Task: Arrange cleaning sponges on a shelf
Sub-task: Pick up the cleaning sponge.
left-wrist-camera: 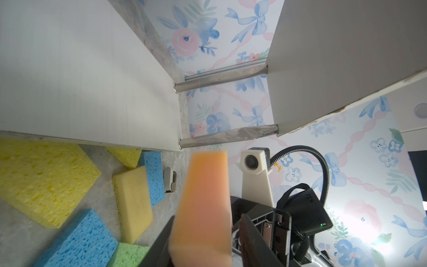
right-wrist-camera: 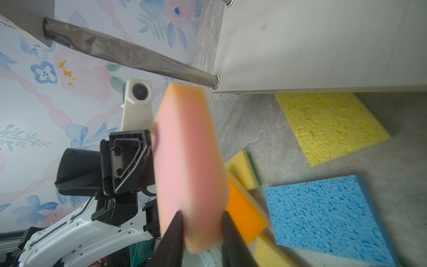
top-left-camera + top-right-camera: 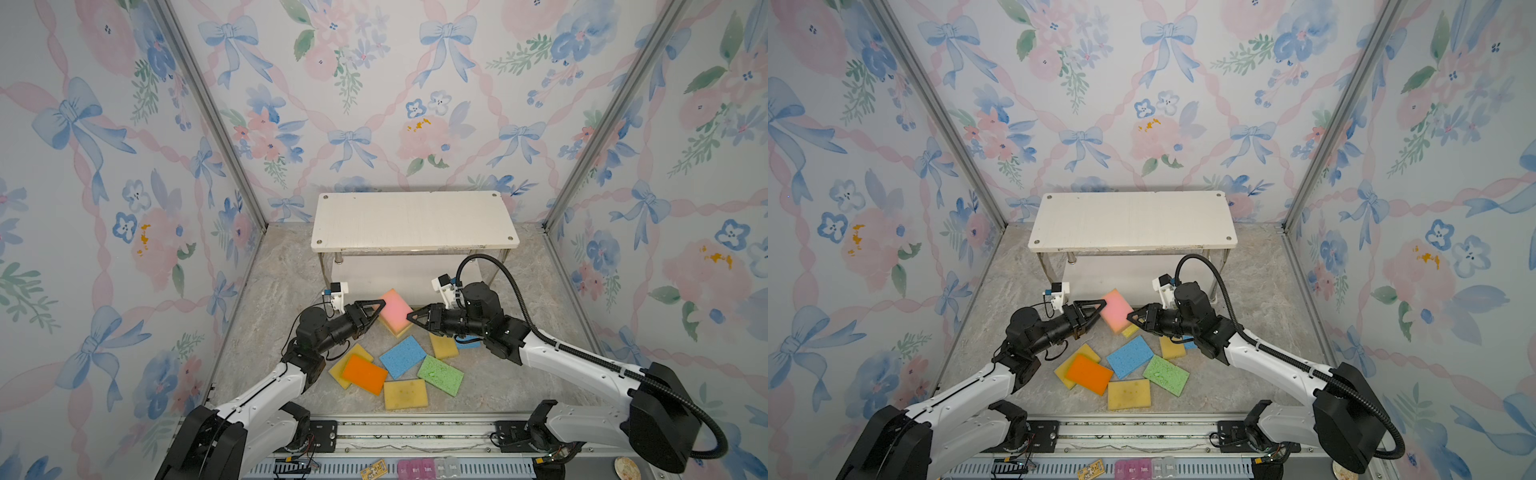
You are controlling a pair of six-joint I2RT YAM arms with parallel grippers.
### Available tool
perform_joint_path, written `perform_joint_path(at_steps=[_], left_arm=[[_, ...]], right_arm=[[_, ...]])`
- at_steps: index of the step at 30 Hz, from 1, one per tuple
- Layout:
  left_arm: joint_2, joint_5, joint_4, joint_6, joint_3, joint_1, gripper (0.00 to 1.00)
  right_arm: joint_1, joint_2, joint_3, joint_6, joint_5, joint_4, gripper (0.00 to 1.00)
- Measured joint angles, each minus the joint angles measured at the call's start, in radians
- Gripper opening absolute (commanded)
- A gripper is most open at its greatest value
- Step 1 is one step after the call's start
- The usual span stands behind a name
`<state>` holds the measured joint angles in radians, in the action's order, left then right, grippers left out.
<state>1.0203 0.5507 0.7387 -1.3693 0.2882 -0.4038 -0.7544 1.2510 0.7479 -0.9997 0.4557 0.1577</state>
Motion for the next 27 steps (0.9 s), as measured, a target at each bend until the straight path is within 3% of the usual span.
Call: perform_joint_path(at_steps=[2, 3, 10, 18, 23, 27], left_arm=[[-0.002, 0.0, 0.0, 0.001, -0.011, 0.004, 0.94], [-0.006, 0.0, -0.003, 0.001, -0.017, 0.008, 0.98], [-0.179, -0.027, -0.132, 0.027, -0.034, 0.051, 0.98], [-0.444, -0.214, -0.735, 0.228, 0.151, 0.072, 0.98], [-0.454, -0.367, -1.049, 0.344, 0.295, 0.074, 0.98], [-0.411, -0.465, -1.189, 0.403, 0.344, 0.081, 0.98]], right_arm=[[0.0, 0.002, 0.008, 0.006, -0.009, -0.013, 0.28], [0.0, 0.004, 0.012, 0.008, -0.015, -0.018, 0.28], [0.0, 0.063, 0.05, 0.013, -0.054, -0.027, 0.31], [-0.005, 0.179, 0.069, -0.018, -0.137, 0.027, 0.29], [-0.064, 0.221, 0.077, -0.068, -0.252, 0.09, 0.29], [-0.136, 0.279, 0.123, -0.113, -0.353, 0.117, 0.3]])
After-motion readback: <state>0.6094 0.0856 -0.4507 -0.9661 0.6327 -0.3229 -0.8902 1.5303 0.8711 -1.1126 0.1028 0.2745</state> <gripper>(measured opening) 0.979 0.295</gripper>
